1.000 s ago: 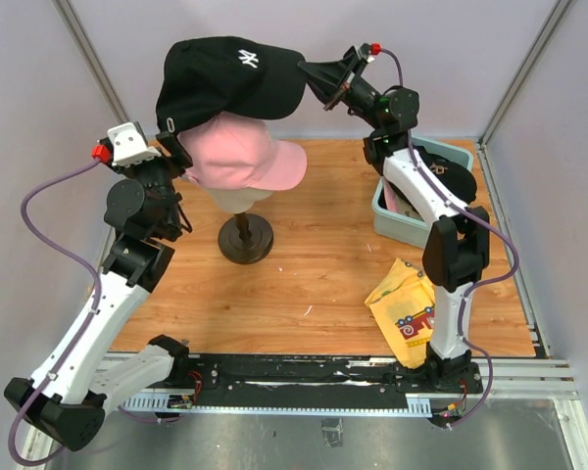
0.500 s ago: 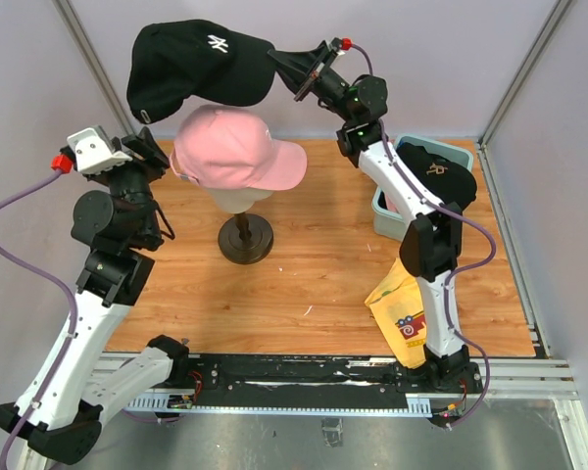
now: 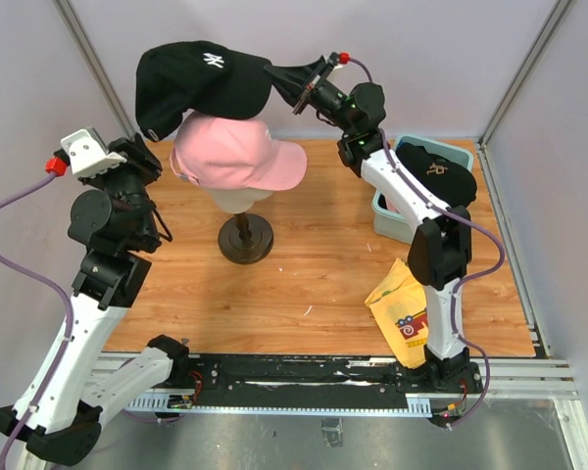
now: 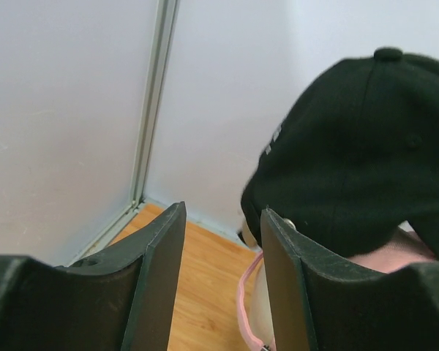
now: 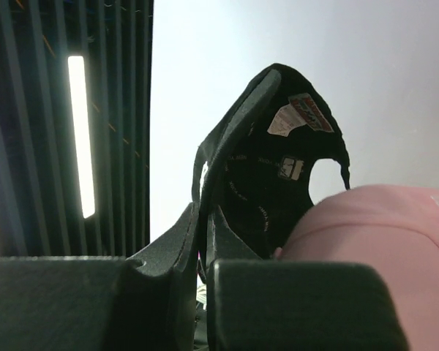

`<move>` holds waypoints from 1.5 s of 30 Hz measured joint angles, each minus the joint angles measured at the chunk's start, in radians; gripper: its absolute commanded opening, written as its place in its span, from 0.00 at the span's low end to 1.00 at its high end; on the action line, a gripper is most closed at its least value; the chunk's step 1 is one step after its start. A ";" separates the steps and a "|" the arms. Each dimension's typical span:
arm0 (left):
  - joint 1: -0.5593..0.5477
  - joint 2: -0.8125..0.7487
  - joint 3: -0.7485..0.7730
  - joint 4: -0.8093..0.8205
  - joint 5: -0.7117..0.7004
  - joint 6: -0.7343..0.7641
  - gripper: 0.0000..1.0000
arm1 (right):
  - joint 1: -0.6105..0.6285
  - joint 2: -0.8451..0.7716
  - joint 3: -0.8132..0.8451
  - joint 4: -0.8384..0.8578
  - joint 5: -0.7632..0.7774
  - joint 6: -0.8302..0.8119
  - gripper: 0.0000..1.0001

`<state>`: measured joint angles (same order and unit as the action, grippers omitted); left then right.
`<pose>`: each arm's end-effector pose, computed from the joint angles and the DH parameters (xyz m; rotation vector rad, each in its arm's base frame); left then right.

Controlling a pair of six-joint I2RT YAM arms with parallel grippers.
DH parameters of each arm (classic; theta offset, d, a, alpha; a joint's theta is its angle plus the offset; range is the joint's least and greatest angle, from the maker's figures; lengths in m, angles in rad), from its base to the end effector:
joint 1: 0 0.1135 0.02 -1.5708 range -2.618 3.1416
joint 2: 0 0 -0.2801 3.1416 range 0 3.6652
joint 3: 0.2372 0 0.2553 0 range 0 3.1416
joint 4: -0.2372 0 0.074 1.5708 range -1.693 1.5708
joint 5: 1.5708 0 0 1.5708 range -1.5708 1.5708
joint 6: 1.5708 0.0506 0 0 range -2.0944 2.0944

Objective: Stack the hats
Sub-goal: Stack the hat on the hat.

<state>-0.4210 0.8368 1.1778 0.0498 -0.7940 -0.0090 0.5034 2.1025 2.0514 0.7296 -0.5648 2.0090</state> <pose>0.1493 -0.0273 0.5027 -0.4504 1.2207 0.1003 0.4282 0.2668 0.4754 0.2863 1.3598 2.4686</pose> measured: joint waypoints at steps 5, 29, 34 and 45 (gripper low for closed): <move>0.000 -0.003 0.000 -0.008 -0.005 -0.028 0.48 | 0.000 -0.055 -0.127 0.029 -0.003 -0.004 0.01; 0.000 0.123 0.044 -0.004 -0.003 -0.048 0.51 | -0.031 -0.252 -0.418 0.103 -0.095 0.026 0.01; 0.000 0.159 0.068 0.002 0.002 -0.043 0.52 | -0.047 -0.267 -0.456 0.102 -0.109 0.029 0.01; 0.000 0.191 0.103 0.006 0.002 -0.026 0.53 | -0.066 -0.320 -0.560 0.082 -0.143 0.035 0.01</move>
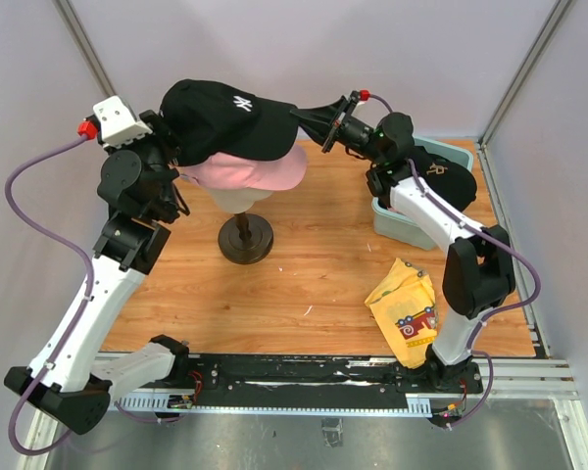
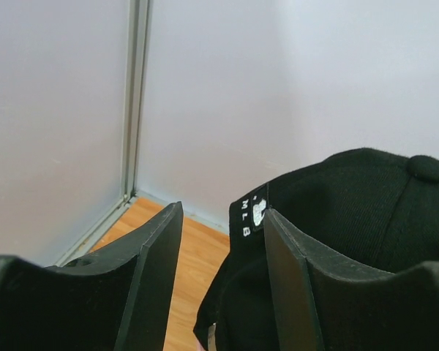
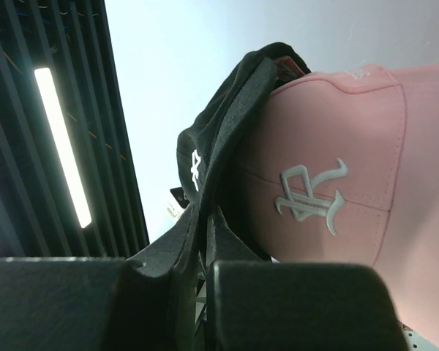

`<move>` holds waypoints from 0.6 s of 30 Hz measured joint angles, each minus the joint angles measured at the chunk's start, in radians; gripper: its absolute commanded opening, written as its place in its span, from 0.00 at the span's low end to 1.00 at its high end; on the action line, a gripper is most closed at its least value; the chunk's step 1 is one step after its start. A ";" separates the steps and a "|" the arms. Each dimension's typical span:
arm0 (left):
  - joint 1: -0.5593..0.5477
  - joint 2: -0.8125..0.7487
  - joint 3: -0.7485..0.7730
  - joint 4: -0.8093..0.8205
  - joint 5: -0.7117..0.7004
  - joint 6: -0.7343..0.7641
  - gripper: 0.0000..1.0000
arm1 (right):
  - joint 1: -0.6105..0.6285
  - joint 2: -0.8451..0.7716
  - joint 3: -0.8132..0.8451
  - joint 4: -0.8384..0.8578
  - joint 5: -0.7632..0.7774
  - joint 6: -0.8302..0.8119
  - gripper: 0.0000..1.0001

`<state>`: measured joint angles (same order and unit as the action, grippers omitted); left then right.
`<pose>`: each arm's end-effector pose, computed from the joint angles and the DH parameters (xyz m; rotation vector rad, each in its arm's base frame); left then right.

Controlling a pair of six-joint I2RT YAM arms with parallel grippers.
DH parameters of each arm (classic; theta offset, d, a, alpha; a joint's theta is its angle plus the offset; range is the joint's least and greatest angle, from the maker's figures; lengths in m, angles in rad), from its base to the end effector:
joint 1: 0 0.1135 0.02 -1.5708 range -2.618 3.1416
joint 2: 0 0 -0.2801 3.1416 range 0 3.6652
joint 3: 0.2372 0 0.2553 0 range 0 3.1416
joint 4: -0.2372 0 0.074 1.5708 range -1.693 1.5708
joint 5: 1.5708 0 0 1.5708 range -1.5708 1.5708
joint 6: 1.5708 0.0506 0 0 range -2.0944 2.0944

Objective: Stack the hats
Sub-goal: Stack the hat on the hat.

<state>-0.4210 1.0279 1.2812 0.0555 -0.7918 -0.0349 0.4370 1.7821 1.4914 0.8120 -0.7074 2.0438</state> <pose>0.2017 -0.0509 0.5069 -0.4352 1.2848 0.1152 0.3768 0.2123 0.4297 0.3849 1.6030 2.4377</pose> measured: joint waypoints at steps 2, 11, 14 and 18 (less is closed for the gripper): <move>0.000 0.007 0.008 0.003 0.000 0.005 0.54 | 0.000 -0.011 -0.018 -0.002 -0.002 0.002 0.01; 0.000 0.026 0.014 0.020 0.001 0.016 0.54 | -0.011 -0.050 -0.130 0.025 -0.008 0.018 0.01; 0.000 0.030 0.014 0.024 0.000 0.016 0.54 | -0.012 -0.055 -0.156 0.039 -0.008 0.022 0.01; 0.000 0.032 0.014 0.026 -0.008 0.016 0.57 | -0.013 -0.056 -0.183 0.060 -0.010 0.026 0.01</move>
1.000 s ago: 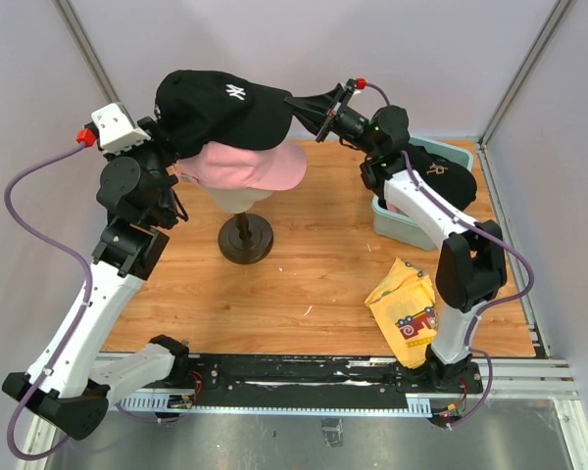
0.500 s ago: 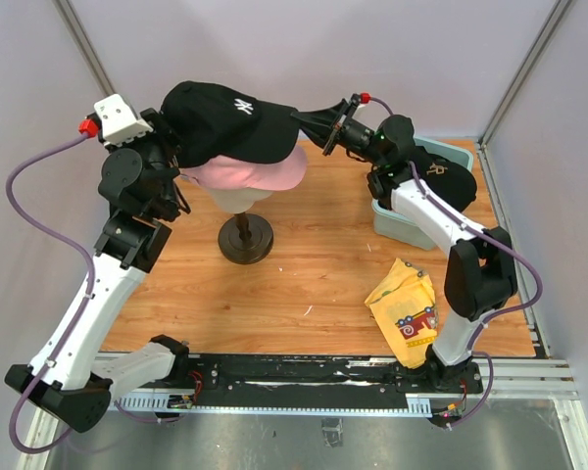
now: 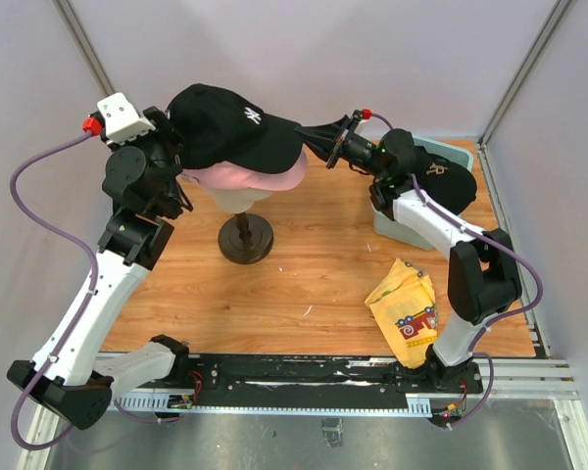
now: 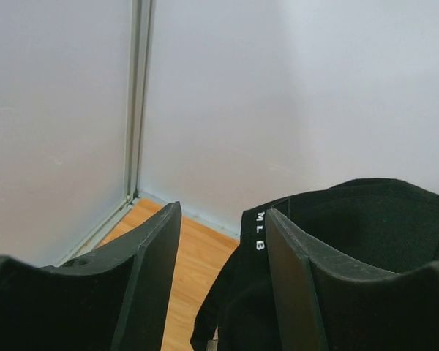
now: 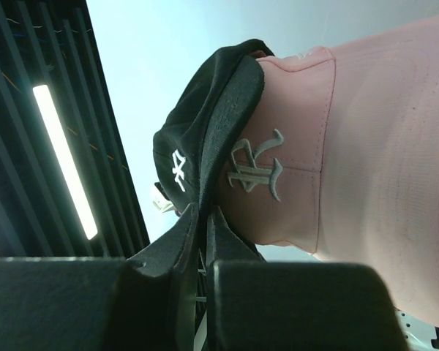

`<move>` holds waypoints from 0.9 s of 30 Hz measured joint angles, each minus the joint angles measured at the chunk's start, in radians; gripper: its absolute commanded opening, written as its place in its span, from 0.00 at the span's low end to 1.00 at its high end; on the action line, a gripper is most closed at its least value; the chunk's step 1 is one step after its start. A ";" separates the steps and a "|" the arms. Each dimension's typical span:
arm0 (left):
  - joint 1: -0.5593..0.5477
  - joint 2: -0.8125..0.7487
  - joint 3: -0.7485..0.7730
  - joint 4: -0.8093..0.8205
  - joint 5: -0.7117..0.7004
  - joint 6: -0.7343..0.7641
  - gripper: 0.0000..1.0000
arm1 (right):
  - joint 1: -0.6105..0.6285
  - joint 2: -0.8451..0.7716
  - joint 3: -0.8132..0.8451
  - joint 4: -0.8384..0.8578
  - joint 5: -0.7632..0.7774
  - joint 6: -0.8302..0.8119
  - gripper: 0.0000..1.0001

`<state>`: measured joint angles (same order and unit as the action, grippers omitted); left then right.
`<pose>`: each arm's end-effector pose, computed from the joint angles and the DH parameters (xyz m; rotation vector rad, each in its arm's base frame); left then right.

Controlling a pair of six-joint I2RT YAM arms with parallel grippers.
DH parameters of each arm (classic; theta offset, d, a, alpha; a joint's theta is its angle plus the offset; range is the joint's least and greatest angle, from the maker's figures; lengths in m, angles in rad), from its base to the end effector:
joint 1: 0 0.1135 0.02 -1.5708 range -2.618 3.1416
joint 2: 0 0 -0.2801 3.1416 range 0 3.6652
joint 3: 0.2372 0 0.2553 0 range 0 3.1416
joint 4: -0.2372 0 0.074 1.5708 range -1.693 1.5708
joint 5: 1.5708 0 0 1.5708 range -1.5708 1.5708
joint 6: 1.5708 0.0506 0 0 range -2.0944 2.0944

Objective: Stack the hats
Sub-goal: Stack the hat on the hat.

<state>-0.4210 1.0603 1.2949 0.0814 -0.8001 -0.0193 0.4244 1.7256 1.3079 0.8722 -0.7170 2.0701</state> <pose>0.2105 -0.0545 0.5079 -0.4349 1.2820 0.1304 0.3646 0.2012 0.3937 0.4831 1.6651 2.4345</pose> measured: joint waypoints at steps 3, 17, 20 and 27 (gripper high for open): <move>0.000 0.003 0.002 -0.002 -0.029 -0.005 0.63 | -0.002 0.000 -0.005 0.014 -0.001 0.000 0.01; 0.269 0.116 0.250 -0.381 0.127 -0.388 0.66 | -0.015 0.000 -0.006 0.022 -0.024 -0.001 0.01; 0.326 0.120 0.249 -0.422 0.261 -0.462 0.63 | -0.016 0.000 -0.006 0.022 -0.026 -0.002 0.01; 0.426 0.106 0.183 -0.463 0.518 -0.588 0.62 | -0.021 0.002 -0.006 0.022 -0.042 -0.006 0.01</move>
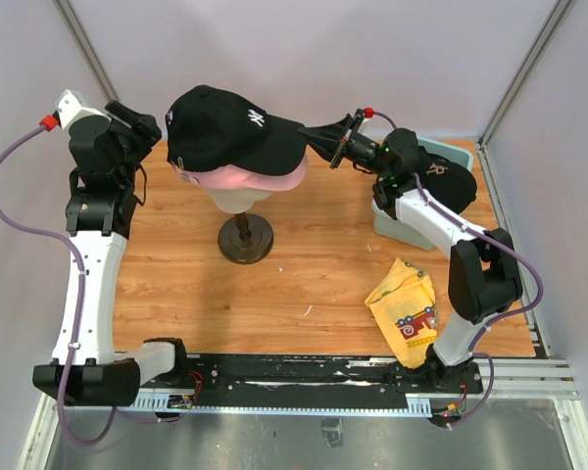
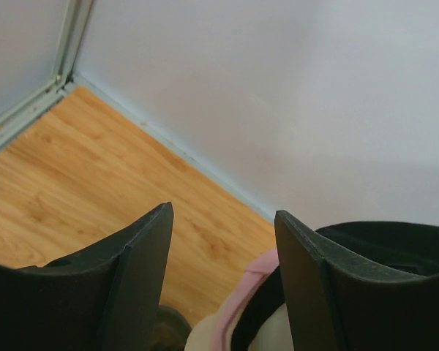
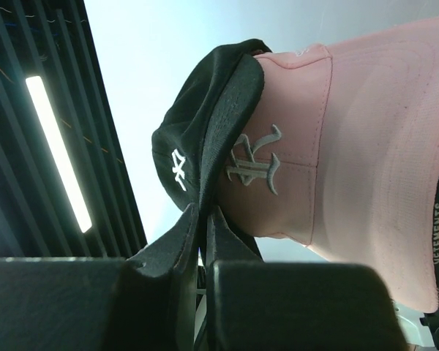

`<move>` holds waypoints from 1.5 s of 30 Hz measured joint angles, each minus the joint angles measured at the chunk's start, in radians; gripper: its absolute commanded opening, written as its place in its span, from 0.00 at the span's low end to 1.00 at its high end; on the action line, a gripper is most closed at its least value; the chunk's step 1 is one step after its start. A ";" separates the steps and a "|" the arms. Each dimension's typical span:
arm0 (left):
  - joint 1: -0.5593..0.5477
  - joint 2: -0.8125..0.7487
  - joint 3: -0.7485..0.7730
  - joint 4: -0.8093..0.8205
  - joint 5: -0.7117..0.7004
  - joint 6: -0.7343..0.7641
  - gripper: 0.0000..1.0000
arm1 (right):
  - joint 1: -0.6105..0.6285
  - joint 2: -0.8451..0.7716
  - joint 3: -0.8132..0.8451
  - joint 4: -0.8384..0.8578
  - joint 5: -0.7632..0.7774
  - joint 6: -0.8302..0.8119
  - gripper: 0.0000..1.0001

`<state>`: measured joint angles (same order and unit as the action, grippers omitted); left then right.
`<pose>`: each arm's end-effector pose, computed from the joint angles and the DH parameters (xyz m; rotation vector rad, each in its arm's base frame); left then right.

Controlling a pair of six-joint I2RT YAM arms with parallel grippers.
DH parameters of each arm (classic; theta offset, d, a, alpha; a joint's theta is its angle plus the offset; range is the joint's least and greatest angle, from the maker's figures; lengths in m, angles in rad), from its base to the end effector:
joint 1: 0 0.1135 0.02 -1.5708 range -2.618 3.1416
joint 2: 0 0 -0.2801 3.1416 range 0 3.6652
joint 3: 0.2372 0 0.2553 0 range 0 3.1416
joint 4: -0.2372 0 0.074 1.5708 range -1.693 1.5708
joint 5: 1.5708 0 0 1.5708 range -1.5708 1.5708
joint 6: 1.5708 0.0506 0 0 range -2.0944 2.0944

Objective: Stack the hats
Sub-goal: Stack the hat on the hat.

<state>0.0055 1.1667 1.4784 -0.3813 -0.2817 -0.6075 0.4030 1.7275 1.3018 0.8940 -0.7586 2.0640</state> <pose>0.2499 0.0154 0.4957 -0.6966 1.4875 -0.2298 0.3665 0.1941 0.3923 0.4383 1.6792 2.4271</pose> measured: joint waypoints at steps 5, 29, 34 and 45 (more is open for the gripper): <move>0.060 -0.007 -0.078 -0.011 0.131 -0.057 0.59 | 0.000 0.000 0.000 -0.001 -0.006 -0.007 0.01; 0.122 0.077 -0.131 0.064 0.413 -0.164 0.57 | -0.008 0.008 0.000 -0.001 -0.029 -0.027 0.01; 0.136 0.029 -0.133 0.058 0.362 -0.188 0.57 | -0.019 0.014 0.000 -0.001 -0.042 -0.031 0.01; 0.137 -0.035 -0.184 0.149 0.413 -0.229 0.54 | -0.019 0.019 0.003 -0.001 -0.045 -0.037 0.01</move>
<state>0.1429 1.1320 1.2945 -0.2321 0.1314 -0.8360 0.3836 1.7470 1.3045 0.8928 -0.8040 2.0274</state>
